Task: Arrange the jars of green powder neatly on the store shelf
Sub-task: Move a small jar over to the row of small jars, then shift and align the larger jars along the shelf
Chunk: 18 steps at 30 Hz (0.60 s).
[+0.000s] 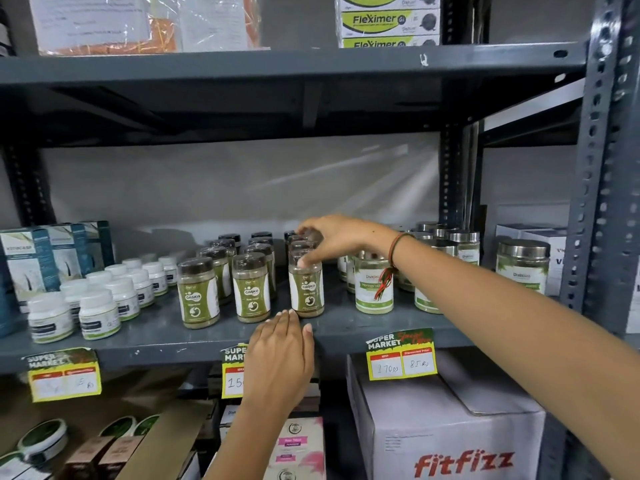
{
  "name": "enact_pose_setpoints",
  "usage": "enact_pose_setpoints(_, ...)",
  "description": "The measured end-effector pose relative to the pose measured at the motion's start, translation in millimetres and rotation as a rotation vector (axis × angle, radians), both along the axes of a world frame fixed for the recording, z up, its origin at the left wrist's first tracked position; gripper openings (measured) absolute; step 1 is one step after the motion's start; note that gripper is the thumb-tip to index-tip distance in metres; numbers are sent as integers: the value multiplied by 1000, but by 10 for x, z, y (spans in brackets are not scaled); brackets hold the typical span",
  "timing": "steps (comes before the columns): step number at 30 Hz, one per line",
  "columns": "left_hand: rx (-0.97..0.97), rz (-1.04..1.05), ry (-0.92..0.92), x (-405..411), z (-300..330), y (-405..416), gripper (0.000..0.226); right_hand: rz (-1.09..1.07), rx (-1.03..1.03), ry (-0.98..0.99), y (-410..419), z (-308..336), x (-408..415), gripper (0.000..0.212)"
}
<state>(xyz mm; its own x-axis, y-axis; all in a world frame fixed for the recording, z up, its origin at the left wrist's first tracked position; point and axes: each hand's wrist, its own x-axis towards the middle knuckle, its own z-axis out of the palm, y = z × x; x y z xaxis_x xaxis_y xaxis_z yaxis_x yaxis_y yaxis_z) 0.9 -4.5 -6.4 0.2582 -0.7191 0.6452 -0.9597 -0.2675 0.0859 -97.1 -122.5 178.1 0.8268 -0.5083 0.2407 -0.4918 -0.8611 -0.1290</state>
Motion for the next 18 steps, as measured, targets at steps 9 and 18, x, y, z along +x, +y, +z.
enact_pose_setpoints(9,45,25,20,-75,52,65,56,-106,-196,-255,117,114,-919,59)
enact_pose_setpoints(18,75,22,41,-96,79,86,54,-622,-394,97,-65,-31,-1968,47)
